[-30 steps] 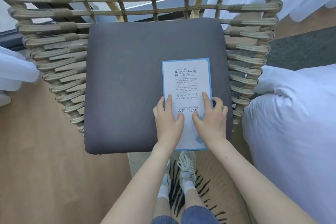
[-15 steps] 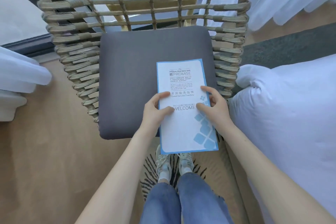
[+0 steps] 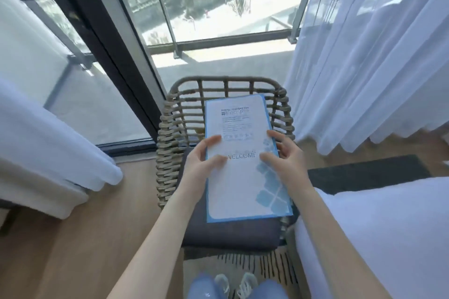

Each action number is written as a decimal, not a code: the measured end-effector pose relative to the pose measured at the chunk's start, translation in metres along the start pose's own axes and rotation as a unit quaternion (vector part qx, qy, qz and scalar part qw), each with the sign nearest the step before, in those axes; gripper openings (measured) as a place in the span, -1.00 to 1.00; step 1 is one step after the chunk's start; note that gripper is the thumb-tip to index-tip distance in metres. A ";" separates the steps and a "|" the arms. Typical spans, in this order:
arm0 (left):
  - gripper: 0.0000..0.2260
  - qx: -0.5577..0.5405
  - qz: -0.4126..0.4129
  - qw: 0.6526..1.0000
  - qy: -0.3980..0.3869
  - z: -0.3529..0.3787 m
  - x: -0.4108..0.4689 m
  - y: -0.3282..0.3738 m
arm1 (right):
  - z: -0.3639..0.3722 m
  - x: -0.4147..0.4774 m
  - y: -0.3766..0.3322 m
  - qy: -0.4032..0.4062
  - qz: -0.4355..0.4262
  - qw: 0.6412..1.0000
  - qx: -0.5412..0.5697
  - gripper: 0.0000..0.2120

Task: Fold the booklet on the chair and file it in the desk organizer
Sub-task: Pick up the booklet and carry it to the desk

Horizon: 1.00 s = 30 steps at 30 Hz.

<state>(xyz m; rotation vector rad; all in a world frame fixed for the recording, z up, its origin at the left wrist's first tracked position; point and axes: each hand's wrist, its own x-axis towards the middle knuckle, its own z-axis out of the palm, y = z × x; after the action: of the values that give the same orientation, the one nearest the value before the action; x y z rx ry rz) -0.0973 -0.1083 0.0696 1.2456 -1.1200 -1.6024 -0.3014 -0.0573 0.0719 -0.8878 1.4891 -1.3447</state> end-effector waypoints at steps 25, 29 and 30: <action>-0.47 -0.069 0.200 0.935 0.284 -0.117 -0.163 0.090 | 0.159 -0.065 -0.105 -0.296 -0.067 0.952 0.034 -0.46; -0.46 -0.097 0.215 0.898 0.372 -0.152 -0.210 0.082 | 0.215 -0.093 -0.104 -0.383 -0.058 0.922 0.017 -0.47; -0.47 -0.096 0.216 0.886 0.399 -0.160 -0.224 0.081 | 0.229 -0.102 -0.103 -0.406 -0.056 0.912 0.015 -0.47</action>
<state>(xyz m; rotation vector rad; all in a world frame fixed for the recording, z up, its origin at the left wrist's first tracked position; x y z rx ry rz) 0.1085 0.0527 0.1874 1.2289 -0.6160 -0.7110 -0.0583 -0.0528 0.1918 -1.3169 0.7697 -0.8814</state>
